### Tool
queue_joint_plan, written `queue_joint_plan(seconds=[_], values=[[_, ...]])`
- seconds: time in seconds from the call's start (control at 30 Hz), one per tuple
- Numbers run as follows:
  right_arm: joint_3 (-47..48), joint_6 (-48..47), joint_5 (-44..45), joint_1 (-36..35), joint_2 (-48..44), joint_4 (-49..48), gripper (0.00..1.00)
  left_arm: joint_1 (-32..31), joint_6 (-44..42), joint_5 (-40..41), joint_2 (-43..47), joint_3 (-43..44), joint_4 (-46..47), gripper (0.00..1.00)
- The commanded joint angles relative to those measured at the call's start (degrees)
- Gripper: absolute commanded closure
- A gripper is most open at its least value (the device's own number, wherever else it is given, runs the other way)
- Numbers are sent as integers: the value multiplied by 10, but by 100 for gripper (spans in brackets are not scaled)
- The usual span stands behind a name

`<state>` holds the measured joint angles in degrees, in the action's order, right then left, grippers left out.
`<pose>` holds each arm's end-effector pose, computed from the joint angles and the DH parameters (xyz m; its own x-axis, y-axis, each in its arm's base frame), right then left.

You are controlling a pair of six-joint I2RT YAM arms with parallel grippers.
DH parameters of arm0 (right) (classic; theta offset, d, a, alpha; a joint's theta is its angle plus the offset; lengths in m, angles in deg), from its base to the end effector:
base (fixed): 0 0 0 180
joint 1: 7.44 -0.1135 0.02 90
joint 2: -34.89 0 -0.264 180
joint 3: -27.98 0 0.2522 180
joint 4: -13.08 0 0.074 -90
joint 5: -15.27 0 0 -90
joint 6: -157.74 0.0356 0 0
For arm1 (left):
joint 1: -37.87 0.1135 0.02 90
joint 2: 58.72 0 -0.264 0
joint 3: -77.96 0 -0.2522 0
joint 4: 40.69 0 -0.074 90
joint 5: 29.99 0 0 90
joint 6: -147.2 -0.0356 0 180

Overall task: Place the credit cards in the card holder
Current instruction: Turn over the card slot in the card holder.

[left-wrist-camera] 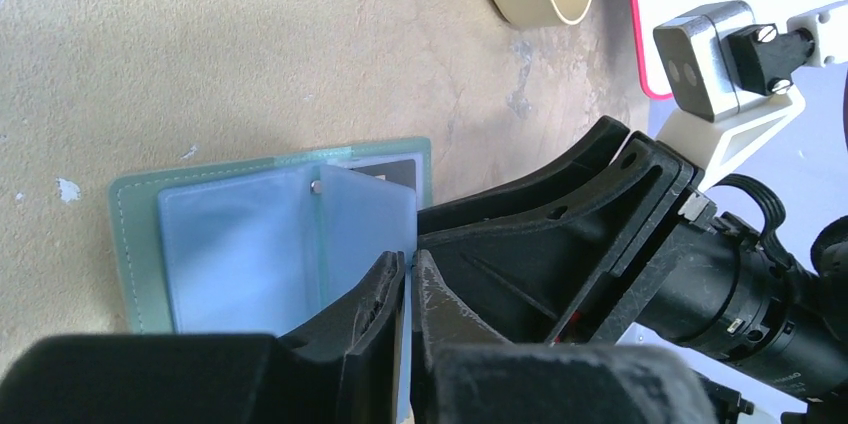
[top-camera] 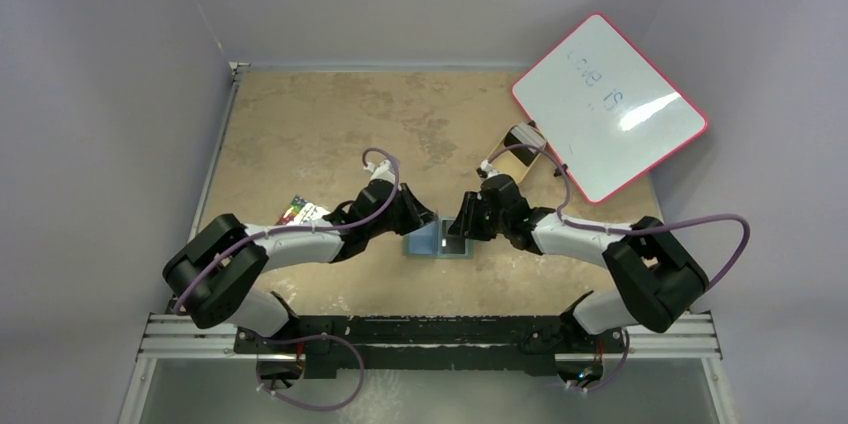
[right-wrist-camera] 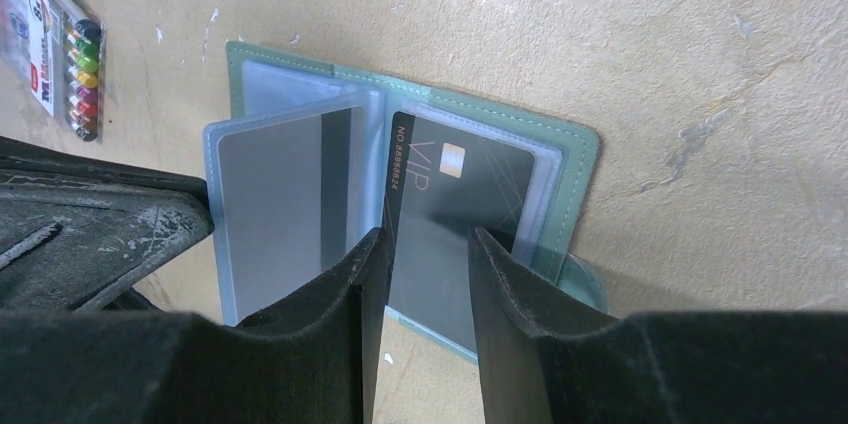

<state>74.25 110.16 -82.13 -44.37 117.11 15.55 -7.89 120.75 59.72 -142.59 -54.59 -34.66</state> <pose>0.2163 0.1683 0.1591 -0.8230 0.2182 -0.5244 -0.1643 0.7923 0.5876 0.2017 -0.2074 0.1708 -0.8014 -0.4604 -0.3819 0.0045 0.6338 -0.7734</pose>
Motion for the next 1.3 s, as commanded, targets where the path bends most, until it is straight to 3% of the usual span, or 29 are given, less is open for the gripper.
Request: queue_joint_plan(seconds=[0.0, 0.23, 0.47, 0.67, 1.0, 1.27], values=[[3, -10, 17, -2, -14, 23, 62, 1, 4, -12, 3, -11, 48, 99], [7, -11, 22, -3, -26, 37, 61, 1, 5, -16, -3, -12, 56, 100], [10, -12, 27, -2, -34, 44, 61, -2, -9, -14, -10, 4, 34, 87], [8, -13, 22, -2, -64, 69, 61, -8, -13, -10, -11, 8, 29, 97], [11, 9, -13, -3, -123, 34, 54, -27, -22, 5, -21, 34, 7, 94], [4, 20, -30, -14, -117, 15, 50, -28, -20, 12, -29, 38, 2, 93]])
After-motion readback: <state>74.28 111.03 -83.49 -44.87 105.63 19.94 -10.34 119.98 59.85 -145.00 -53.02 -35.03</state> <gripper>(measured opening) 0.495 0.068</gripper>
